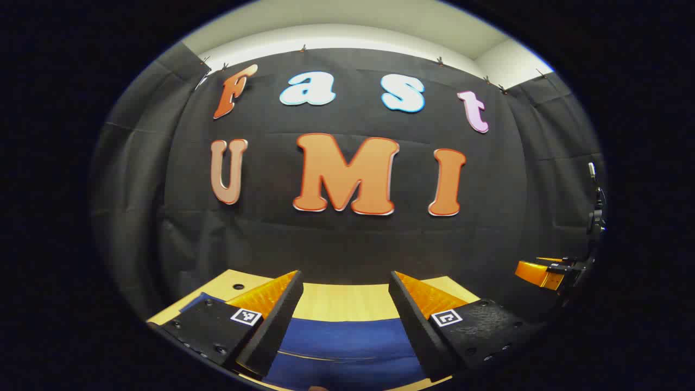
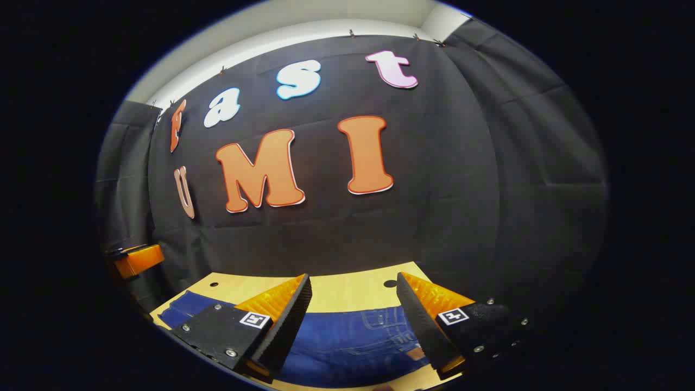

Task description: Grasp the waist and the cuffs of the jeans and fold them to make the two legs overlap; first hold the waist and fold one-third of the jeans toward the cuffs, then hold the cuffs and fold the remaining one-third in the same direction to finish folding.

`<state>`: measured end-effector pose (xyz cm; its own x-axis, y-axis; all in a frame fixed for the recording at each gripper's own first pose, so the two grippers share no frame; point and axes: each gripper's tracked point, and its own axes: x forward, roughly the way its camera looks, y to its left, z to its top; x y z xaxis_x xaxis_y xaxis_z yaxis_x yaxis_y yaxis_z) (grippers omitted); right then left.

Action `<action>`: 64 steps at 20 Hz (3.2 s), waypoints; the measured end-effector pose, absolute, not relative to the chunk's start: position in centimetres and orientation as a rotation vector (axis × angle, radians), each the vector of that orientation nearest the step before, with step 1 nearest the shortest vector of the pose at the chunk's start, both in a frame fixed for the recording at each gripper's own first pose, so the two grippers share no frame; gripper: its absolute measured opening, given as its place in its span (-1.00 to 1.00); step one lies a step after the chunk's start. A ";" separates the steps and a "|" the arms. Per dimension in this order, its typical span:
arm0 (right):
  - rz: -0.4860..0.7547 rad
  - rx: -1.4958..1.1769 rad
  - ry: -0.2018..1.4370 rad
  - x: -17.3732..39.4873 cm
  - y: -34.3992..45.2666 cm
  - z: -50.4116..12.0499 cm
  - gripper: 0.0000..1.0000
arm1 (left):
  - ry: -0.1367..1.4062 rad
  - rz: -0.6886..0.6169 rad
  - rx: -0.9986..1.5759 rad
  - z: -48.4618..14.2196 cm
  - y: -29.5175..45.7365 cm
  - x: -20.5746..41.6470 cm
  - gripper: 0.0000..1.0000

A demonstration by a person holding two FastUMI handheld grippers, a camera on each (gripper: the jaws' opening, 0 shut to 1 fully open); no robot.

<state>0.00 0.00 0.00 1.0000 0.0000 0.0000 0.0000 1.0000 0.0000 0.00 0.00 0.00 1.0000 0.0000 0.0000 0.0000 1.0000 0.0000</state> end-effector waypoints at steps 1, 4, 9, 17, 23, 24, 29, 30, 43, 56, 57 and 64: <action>0.009 0.002 0.010 -0.3 2.2 0.0 0.94 | 0.003 0.013 0.000 0.7 3.1 -0.4 0.94; 0.003 -0.034 -0.012 -1.5 6.3 0.5 0.93 | 0.006 0.034 -0.003 2.4 10.9 -1.3 0.94; 0.010 -0.103 0.018 -2.7 7.4 0.4 1.00 | -0.045 0.083 -0.014 3.9 17.9 -3.1 0.95; -0.021 -0.208 0.073 -3.3 4.7 -1.6 1.00 | -0.081 0.286 -0.057 2.8 24.1 -5.5 0.95; -0.019 -0.169 0.088 -3.8 4.3 -2.7 0.94 | -0.087 0.227 0.061 2.5 22.2 -6.0 0.92; -0.013 -0.159 0.092 -4.0 4.8 -3.0 0.94 | -0.075 0.222 0.091 2.0 22.6 -5.9 0.92; -0.014 -0.195 0.127 -4.8 5.3 -4.6 0.95 | 0.002 0.222 0.294 -0.3 24.5 -5.6 0.96; -0.012 -0.199 0.137 -4.8 5.3 -4.9 0.94 | 0.021 0.213 0.338 -1.4 25.0 -5.5 0.96; 0.010 -0.223 0.296 -4.7 5.6 -10.2 0.95 | 0.383 0.004 0.986 -20.7 28.7 -8.2 0.96; 0.007 -0.314 0.385 -6.0 4.8 -12.6 0.96 | 0.616 -0.303 1.228 -33.7 29.4 -11.2 0.98; 0.003 -0.306 0.389 -6.1 4.7 -12.6 0.96 | 0.630 -0.333 1.245 -34.3 29.3 -11.3 0.98; -0.021 -0.274 0.416 -6.1 3.6 -13.2 0.96 | 0.732 -0.428 1.328 -36.8 29.8 -10.9 0.98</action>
<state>-6.14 3.59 -13.16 0.9151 -0.0756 -0.3960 -0.0360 0.9630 -0.2671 -10.95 29.80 -36.77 0.7090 0.1221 -0.6946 0.6651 0.2117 0.7161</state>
